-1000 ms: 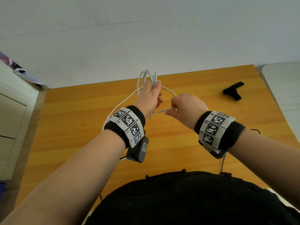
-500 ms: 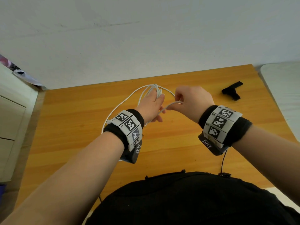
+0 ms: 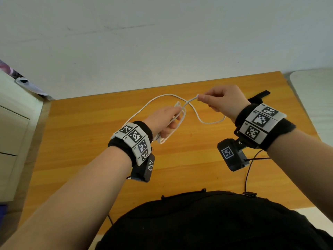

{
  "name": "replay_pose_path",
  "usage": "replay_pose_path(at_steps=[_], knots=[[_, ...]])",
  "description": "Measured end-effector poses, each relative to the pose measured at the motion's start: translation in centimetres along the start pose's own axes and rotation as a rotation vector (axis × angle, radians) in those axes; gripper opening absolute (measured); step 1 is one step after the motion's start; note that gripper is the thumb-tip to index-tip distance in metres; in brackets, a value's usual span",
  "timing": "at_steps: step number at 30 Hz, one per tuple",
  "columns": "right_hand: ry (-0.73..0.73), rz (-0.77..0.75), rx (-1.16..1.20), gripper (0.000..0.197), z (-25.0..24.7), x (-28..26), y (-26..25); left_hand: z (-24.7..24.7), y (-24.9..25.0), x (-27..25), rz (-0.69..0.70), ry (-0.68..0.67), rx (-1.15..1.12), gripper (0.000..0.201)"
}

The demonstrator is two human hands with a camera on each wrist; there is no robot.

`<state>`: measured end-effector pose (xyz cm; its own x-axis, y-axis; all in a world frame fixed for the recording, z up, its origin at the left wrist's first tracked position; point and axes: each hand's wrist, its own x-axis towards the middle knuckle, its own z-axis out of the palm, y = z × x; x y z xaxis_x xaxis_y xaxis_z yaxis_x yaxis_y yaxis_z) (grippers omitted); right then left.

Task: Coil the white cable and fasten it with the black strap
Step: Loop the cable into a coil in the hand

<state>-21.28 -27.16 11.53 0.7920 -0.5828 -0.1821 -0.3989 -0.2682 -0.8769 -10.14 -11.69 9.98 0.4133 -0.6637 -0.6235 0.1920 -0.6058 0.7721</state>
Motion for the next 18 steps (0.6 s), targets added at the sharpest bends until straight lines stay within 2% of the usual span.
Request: replay_pose_path(at_steps=[2,9,13,18], knots=[[0.029,0.003,0.009,0.019,0.3,0.2,0.4,0.0,0.2,-0.2,0.021,-0.039,-0.004,0.037],[0.106,0.038,0.069,0.019,1.1,0.7,1.1,0.1,0.7,-0.9,0.101,-0.135,-0.076,0.020],[0.071,0.068,0.081,0.021,1.4,0.7,1.5,0.2,1.0,-1.1,0.126,-0.179,-0.129,0.020],[-0.035,0.177,0.159,0.021,1.9,0.7,1.9,0.2,1.2,-1.2,0.130,-0.192,-0.231,0.022]])
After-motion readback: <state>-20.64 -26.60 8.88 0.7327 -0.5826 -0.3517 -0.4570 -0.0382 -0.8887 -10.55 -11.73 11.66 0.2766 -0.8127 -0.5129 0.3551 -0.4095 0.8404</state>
